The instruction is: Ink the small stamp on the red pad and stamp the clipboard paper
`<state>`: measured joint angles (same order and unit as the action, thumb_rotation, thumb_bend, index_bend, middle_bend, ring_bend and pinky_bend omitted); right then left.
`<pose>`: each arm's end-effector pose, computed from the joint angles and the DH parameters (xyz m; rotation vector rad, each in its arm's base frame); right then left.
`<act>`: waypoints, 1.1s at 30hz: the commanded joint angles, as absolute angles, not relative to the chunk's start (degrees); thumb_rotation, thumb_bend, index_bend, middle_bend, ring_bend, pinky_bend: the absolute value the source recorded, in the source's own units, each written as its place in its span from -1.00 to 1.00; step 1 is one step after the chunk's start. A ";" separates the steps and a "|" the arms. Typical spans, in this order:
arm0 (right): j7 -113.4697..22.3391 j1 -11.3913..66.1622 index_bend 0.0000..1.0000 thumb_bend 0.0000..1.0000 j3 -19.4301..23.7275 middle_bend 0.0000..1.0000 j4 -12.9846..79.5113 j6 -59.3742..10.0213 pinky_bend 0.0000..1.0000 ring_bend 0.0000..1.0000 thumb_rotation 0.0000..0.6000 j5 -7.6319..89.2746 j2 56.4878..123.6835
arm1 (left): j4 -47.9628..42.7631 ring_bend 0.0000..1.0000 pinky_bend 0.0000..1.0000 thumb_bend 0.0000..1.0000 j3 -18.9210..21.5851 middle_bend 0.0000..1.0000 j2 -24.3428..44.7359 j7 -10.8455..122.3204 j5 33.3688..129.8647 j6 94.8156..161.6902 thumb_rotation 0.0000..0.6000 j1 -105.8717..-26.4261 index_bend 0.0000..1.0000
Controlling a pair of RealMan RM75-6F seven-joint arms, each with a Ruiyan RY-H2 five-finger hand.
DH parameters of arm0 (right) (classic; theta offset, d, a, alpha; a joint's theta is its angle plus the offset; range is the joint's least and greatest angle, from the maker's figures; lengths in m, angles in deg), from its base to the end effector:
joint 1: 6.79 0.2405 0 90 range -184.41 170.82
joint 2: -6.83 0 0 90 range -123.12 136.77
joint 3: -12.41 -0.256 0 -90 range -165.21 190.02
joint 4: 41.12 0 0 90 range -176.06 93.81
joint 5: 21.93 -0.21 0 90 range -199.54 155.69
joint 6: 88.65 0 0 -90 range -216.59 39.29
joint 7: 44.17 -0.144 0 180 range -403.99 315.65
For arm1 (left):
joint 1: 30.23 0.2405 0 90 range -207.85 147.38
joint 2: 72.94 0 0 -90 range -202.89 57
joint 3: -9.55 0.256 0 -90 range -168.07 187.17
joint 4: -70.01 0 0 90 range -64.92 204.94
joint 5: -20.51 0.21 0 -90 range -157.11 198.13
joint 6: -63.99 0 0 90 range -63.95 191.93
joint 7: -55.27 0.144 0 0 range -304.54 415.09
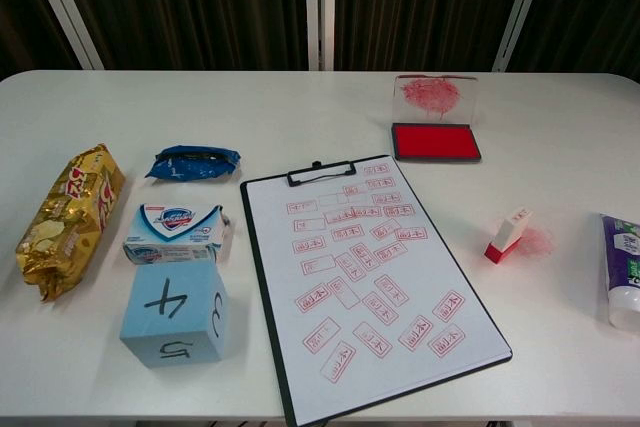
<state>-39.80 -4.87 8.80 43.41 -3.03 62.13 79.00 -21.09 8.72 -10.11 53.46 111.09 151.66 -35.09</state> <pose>-0.3365 -0.1677 0.1308 1.3321 -0.8818 0.8069 -0.3067 0.1736 0.1647 -1.4505 -0.8542 -0.9441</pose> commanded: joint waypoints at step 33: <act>-23.69 12.67 -0.81 -0.59 10.63 -0.64 40.61 -24.00 0.93 0.54 1.00 72.60 84.10 | -21.75 -0.69 -0.49 -1.00 8.84 -0.66 -9.71 54.40 110.88 150.67 1.00 -35.53 -0.60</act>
<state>-25.30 10.64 10.06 42.61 -21.44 72.86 81.92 -21.75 8.83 -9.72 54.41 110.88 150.68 -35.53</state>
